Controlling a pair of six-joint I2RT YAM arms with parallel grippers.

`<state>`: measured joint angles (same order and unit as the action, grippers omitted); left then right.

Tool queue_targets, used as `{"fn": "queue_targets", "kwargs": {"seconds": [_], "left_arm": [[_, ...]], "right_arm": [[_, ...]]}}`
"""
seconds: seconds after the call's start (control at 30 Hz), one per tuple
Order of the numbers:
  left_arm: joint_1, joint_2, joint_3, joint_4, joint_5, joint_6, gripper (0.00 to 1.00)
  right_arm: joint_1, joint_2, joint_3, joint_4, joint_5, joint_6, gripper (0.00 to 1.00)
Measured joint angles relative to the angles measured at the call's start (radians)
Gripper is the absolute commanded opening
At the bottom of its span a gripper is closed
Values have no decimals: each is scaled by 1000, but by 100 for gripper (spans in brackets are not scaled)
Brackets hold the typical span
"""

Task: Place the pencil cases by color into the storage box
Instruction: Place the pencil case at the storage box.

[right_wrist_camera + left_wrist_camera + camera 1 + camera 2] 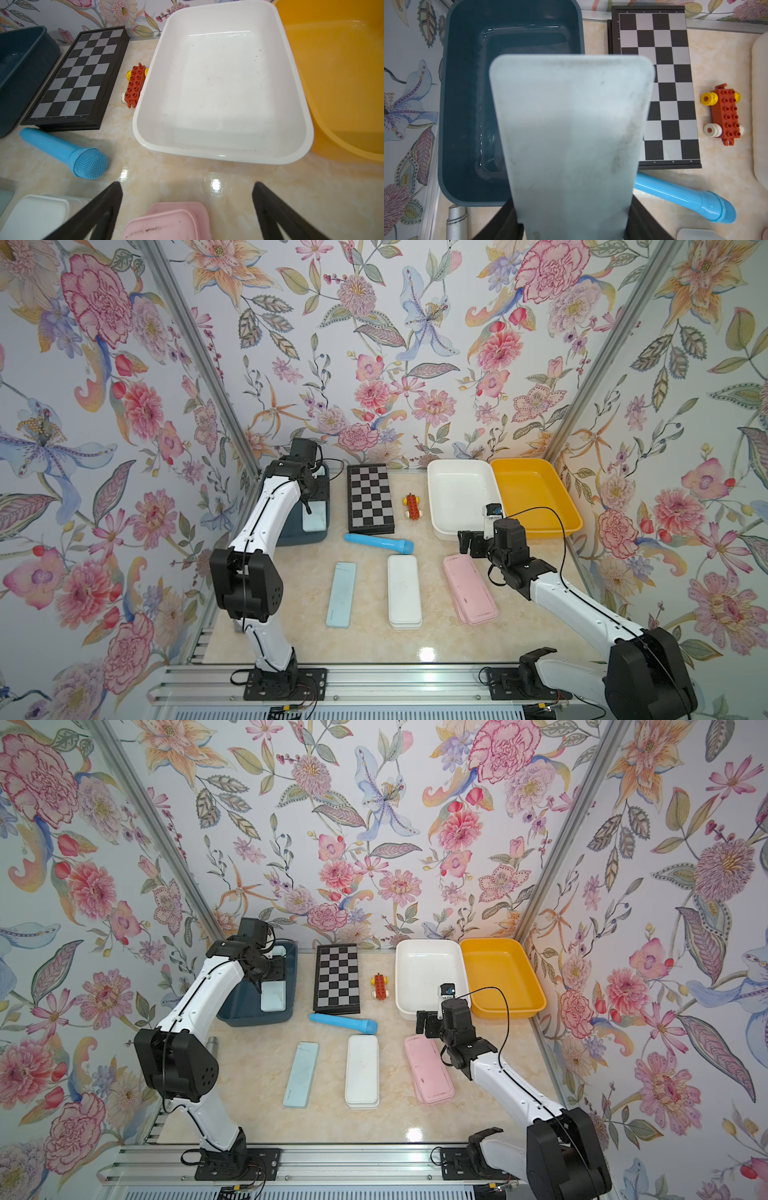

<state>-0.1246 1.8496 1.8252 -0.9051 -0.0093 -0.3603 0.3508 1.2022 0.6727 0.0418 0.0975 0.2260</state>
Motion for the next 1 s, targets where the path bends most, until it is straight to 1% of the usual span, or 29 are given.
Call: {"fn": "queue_targets", "kwargs": {"seconds": [0.13, 0.3, 0.5, 0.67, 0.83, 1.0], "left_arm": [[35, 104, 79, -1, -22, 5, 55], [80, 240, 188, -3, -18, 6, 55], [160, 382, 314, -8, 56, 5, 55], [210, 481, 371, -10, 112, 5, 56], [223, 578, 424, -10, 161, 5, 56], [227, 640, 467, -19, 194, 5, 57]], "right_arm": [[-1, 4, 0, 0, -3, 0, 100], [-1, 4, 0, 0, -3, 0, 100], [-1, 4, -1, 0, -3, 0, 100], [-1, 4, -2, 0, -3, 0, 100], [-1, 4, -2, 0, -2, 0, 100], [-1, 4, -2, 0, 0, 0, 100]]}}
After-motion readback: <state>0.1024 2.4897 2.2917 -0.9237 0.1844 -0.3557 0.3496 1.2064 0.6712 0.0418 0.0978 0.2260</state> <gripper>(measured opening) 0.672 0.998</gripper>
